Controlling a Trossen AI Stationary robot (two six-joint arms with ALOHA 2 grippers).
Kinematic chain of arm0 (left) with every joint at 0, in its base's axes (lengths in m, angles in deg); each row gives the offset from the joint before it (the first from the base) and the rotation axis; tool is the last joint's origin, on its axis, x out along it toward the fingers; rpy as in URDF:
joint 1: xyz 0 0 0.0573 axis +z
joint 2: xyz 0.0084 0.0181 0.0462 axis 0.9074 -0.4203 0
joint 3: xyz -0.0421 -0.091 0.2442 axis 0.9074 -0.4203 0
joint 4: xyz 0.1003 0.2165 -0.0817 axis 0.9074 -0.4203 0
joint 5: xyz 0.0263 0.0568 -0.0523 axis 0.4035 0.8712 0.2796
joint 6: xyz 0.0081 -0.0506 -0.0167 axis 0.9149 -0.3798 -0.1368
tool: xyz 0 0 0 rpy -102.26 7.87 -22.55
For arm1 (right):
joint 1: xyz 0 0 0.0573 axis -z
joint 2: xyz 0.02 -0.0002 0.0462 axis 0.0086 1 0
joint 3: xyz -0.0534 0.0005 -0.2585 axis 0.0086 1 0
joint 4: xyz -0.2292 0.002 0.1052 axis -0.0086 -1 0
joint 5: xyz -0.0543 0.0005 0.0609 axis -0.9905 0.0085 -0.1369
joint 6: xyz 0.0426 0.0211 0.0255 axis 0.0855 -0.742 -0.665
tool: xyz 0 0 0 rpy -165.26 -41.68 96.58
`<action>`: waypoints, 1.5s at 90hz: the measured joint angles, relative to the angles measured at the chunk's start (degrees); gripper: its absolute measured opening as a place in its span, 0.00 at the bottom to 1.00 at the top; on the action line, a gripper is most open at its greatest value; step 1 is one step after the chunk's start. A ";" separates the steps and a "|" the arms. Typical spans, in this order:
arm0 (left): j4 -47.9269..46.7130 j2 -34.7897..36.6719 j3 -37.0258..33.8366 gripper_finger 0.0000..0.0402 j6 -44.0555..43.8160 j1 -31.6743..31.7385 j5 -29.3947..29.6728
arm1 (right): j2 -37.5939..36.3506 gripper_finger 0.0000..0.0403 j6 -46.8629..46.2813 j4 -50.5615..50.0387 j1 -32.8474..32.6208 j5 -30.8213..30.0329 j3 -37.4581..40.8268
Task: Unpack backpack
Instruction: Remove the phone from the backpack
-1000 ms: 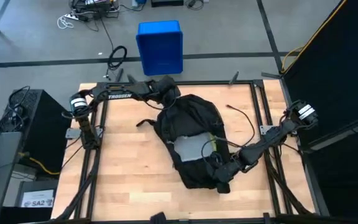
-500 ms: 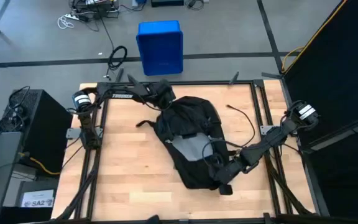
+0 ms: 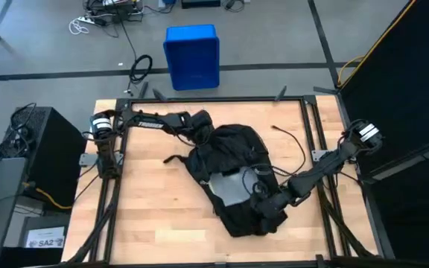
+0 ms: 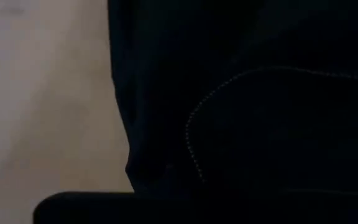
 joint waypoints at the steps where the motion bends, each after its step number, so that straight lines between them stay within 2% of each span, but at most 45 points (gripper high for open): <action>1: 0.11 -0.01 -0.01 0.00 0.01 -0.20 -0.14 | -0.13 0.09 0.27 -0.07 0.01 -0.14 -0.20; 16: 0.99 -0.10 -0.08 0.00 -0.07 -1.92 -1.06 | -2.42 0.16 5.75 0.14 0.12 -4.99 -3.12; 29: 1.34 -0.13 -0.15 0.00 -0.64 -2.80 -0.81 | -3.39 0.21 13.54 1.01 0.28 -17.49 -3.97; 37: 2.14 -0.17 -0.24 0.00 -0.64 -2.89 -1.09 | -2.80 0.25 21.35 1.24 0.65 -22.74 -4.09; 48: 2.59 -0.19 -0.30 0.00 -0.64 -2.89 -1.13 | 0.08 0.35 30.55 1.13 2.02 -25.61 -4.09; 59: 2.65 -0.21 -0.30 0.00 -0.59 -2.89 -1.14 | 3.72 0.43 35.83 0.90 3.39 -29.10 -4.07; 72: 2.67 -0.21 -0.30 0.00 -0.59 -2.89 -1.11 | 6.42 0.47 40.54 1.15 3.99 -33.73 -4.07; 84: 2.72 -0.21 -0.30 0.00 -0.59 -2.89 -1.00 | 7.56 0.43 44.90 1.16 4.22 -38.19 -4.09; 100: 2.73 -0.21 -0.30 0.00 -0.57 -2.82 -0.77 | 7.63 0.30 48.25 0.92 4.99 -41.71 -4.07; 117: 2.69 -0.21 -0.30 0.00 -0.55 -2.82 -0.60 | 7.63 0.14 48.84 0.23 6.01 -41.47 -4.07; 135: 2.67 -0.21 -0.30 0.00 0.67 -2.82 -0.67 | 7.63 0.08 48.72 -1.11 6.56 -39.90 -4.07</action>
